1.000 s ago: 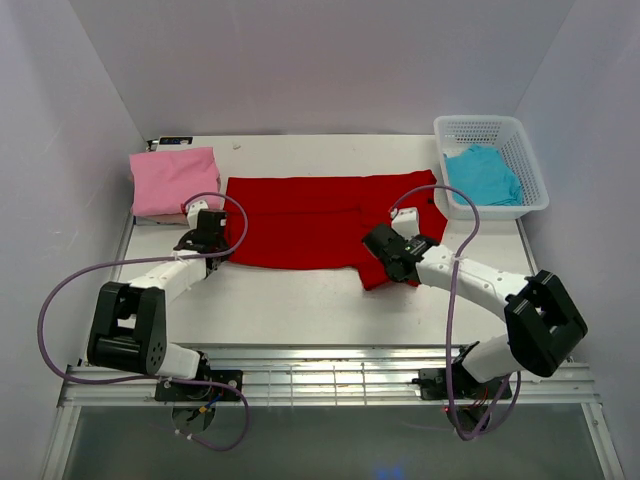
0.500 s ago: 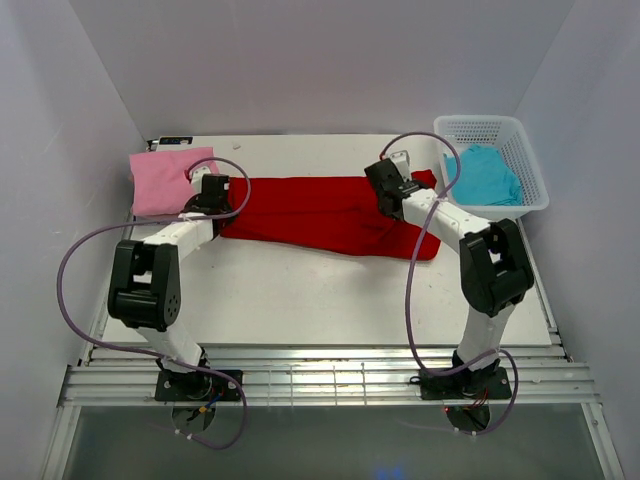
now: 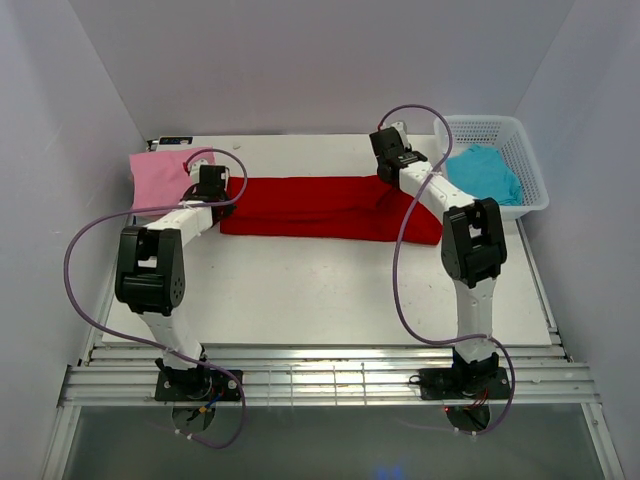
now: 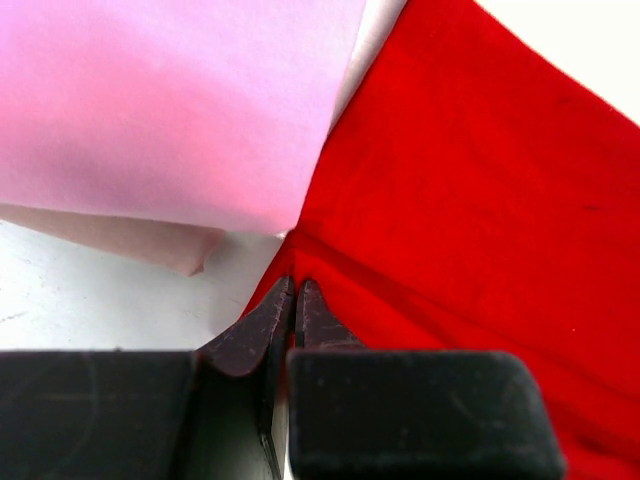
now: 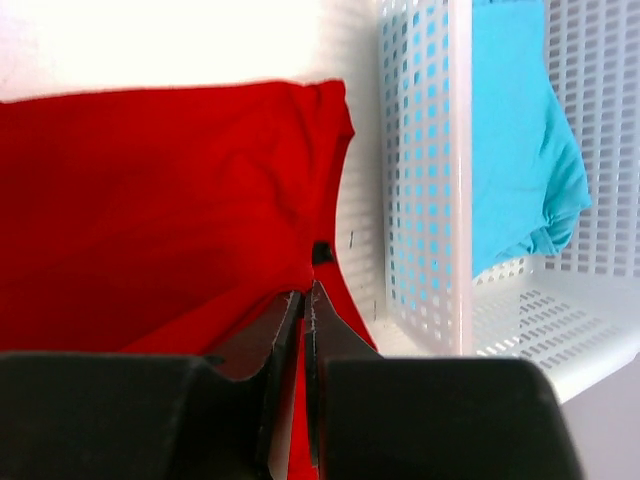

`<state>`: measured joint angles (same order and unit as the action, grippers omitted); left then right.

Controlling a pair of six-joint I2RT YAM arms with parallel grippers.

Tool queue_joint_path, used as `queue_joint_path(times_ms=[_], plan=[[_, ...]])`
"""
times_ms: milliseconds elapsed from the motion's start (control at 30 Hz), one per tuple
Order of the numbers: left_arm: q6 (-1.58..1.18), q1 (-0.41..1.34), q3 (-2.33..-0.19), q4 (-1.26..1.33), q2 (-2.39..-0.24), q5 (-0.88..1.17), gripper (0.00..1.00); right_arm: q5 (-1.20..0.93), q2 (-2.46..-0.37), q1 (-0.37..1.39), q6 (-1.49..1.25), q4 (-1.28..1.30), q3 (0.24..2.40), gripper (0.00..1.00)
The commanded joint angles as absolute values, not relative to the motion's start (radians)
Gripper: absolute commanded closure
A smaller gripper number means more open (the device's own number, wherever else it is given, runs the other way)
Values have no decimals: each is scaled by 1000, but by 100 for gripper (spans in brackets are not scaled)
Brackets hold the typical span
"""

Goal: Fold and stack the t-shirts
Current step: Fold the tshirt

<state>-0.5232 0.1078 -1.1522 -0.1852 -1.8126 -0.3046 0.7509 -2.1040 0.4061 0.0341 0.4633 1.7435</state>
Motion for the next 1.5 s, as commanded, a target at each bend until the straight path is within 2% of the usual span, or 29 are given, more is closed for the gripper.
queue_joint_path(times_ms=[0, 633, 667, 767, 800, 933, 1033, 1067, 1100, 1133, 1200, 1300, 1367, 1467], plan=[[-514, 87, -1212, -212, -1818, -284, 88, 752, -2135, 394, 94, 434, 1836, 92], [-511, 77, -1298, -230, -1939, -250, 86, 752, -2290, 367, 140, 452, 2003, 92], [-509, 75, -1299, -232, -1939, -249, 84, 752, -2299, 365, 140, 454, 2011, 92], [-515, 77, -1307, -232, -1933, -255, 66, 744, -2313, 356, 140, 453, 2023, 92], [-518, 77, -1305, -229, -1927, -258, 63, 742, -2318, 354, 138, 453, 2028, 92], [-525, 77, -1281, -170, -1864, -273, 54, 745, -2355, 345, 137, 440, 2060, 92], [-525, 77, -1305, -150, -1823, -296, 53, 756, -2385, 334, 143, 408, 2086, 91], [-517, 77, -1318, -150, -1816, -301, 52, 761, -2391, 328, 146, 394, 2092, 85], [-511, 75, -1347, -152, -1812, -304, 52, 768, -2399, 324, 149, 382, 2106, 57], [-509, 77, -1361, -153, -1801, -305, 52, 769, -2413, 321, 155, 371, 2115, 39], [-509, 80, -1379, -156, -1786, -298, 52, 804, -2430, 310, 181, 335, 2138, 20], [-517, 109, -1362, -129, -1735, -282, 52, 833, -2419, 301, 207, 302, 2151, 19], [-514, 162, -1310, -73, -1707, -281, 52, 833, -2343, 304, 193, 276, 2065, 19], [-497, 250, -1253, -17, -1681, -290, 53, 720, -2209, 304, 138, 226, 1895, 24]])
